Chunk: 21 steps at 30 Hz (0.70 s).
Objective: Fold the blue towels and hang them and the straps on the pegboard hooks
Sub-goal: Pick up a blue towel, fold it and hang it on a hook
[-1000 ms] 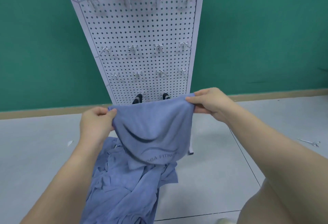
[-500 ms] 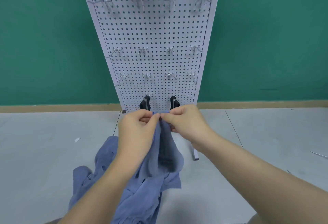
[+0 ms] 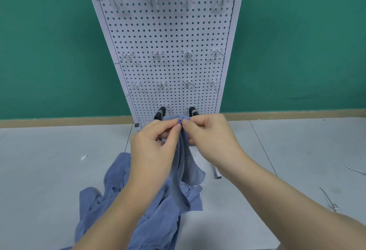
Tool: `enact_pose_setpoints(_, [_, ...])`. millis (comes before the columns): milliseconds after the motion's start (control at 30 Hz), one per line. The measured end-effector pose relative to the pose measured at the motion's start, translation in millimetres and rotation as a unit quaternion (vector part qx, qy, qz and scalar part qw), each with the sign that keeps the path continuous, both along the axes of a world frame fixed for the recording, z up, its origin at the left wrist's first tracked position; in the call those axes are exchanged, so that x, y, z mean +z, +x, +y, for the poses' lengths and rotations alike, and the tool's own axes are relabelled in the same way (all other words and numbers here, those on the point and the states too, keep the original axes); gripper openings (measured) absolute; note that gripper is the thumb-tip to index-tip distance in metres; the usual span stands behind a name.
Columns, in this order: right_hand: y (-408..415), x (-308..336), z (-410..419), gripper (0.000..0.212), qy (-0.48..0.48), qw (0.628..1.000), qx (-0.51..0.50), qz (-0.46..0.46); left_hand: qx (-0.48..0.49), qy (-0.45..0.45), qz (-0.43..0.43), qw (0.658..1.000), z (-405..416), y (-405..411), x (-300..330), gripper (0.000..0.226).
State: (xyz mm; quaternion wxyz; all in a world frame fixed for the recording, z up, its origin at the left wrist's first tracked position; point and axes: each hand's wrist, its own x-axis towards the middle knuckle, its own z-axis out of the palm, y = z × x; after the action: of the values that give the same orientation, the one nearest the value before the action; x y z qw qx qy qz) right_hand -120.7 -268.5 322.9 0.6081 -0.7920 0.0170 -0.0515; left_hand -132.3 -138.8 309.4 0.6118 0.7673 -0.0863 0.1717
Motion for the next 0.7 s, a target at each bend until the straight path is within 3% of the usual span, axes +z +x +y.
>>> enact_pose_setpoints(200, [-6, 11, -6, 0.036, 0.017, 1.0, 0.013, -0.017, -0.07, 0.025, 0.009, 0.997, 5, 0, 1, 0.029])
enact_pose_setpoints(333, [-5, 17, -11, 0.047, -0.008, 0.999, -0.006, -0.04, -0.095, -0.019, 0.03, 0.995, 9, -1, 12, 0.032])
enact_pose_setpoints(400, [-5, 21, -10, 0.05, -0.016, 0.999, -0.005, -0.042, -0.062, 0.017, 0.015, 0.998, 15, 3, 13, 0.023])
enact_pose_setpoints(433, [-6, 23, -9, 0.05, -0.023, 0.999, -0.003, -0.046, -0.052, 0.045, 0.008, 0.998, 18, 5, 14, 0.026])
enact_pose_setpoints(533, [-10, 29, -10, 0.05, -0.046, 0.996, 0.025, -0.069, -0.075, 0.122, 0.025, 0.989, 26, 10, 16, 0.063])
enact_pose_setpoints(633, [-11, 27, -11, 0.043, -0.05, 0.994, 0.059, -0.083, -0.129, 0.137, 0.079, 0.979, 30, 13, 17, 0.047])
enact_pose_setpoints(700, [-12, 24, -9, 0.033, -0.06, 0.991, 0.083, -0.087, -0.143, 0.121, 0.078, 0.979, 30, 13, 15, 0.062])
